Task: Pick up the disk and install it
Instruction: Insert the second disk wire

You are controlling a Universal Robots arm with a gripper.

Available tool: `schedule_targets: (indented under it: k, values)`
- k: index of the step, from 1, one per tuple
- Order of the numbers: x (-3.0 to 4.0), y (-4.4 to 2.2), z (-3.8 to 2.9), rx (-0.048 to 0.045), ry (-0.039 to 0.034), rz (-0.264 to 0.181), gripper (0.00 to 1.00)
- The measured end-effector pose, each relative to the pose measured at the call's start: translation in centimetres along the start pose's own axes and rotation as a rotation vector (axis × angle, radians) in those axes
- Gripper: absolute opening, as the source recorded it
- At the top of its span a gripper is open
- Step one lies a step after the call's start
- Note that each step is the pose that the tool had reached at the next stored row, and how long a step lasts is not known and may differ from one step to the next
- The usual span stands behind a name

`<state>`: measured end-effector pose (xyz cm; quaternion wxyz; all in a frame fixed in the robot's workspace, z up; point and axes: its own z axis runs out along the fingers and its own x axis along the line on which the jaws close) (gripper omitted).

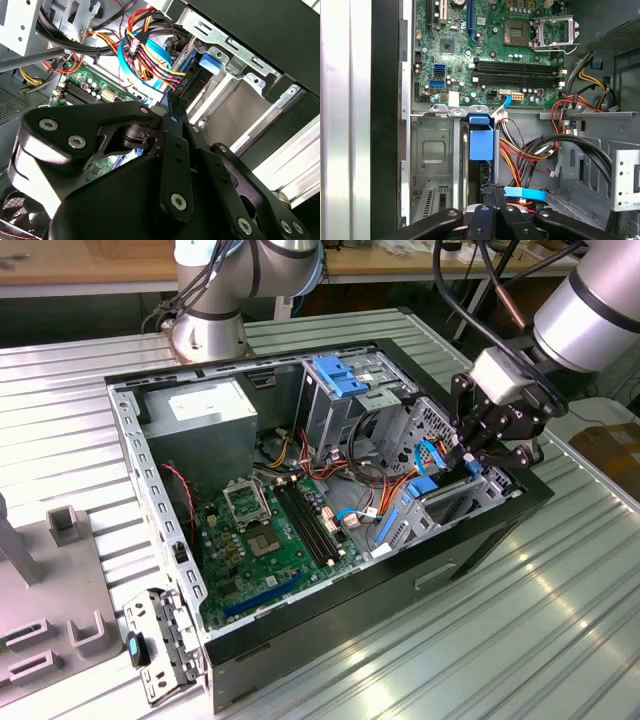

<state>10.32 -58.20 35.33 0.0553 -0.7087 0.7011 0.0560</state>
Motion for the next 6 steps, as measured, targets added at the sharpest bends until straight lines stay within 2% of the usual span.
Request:
schedule_targets:
  k: [6]
  values:
    - [0.0,0.0,-0.02,0.0,0.0,0.0,0.11]
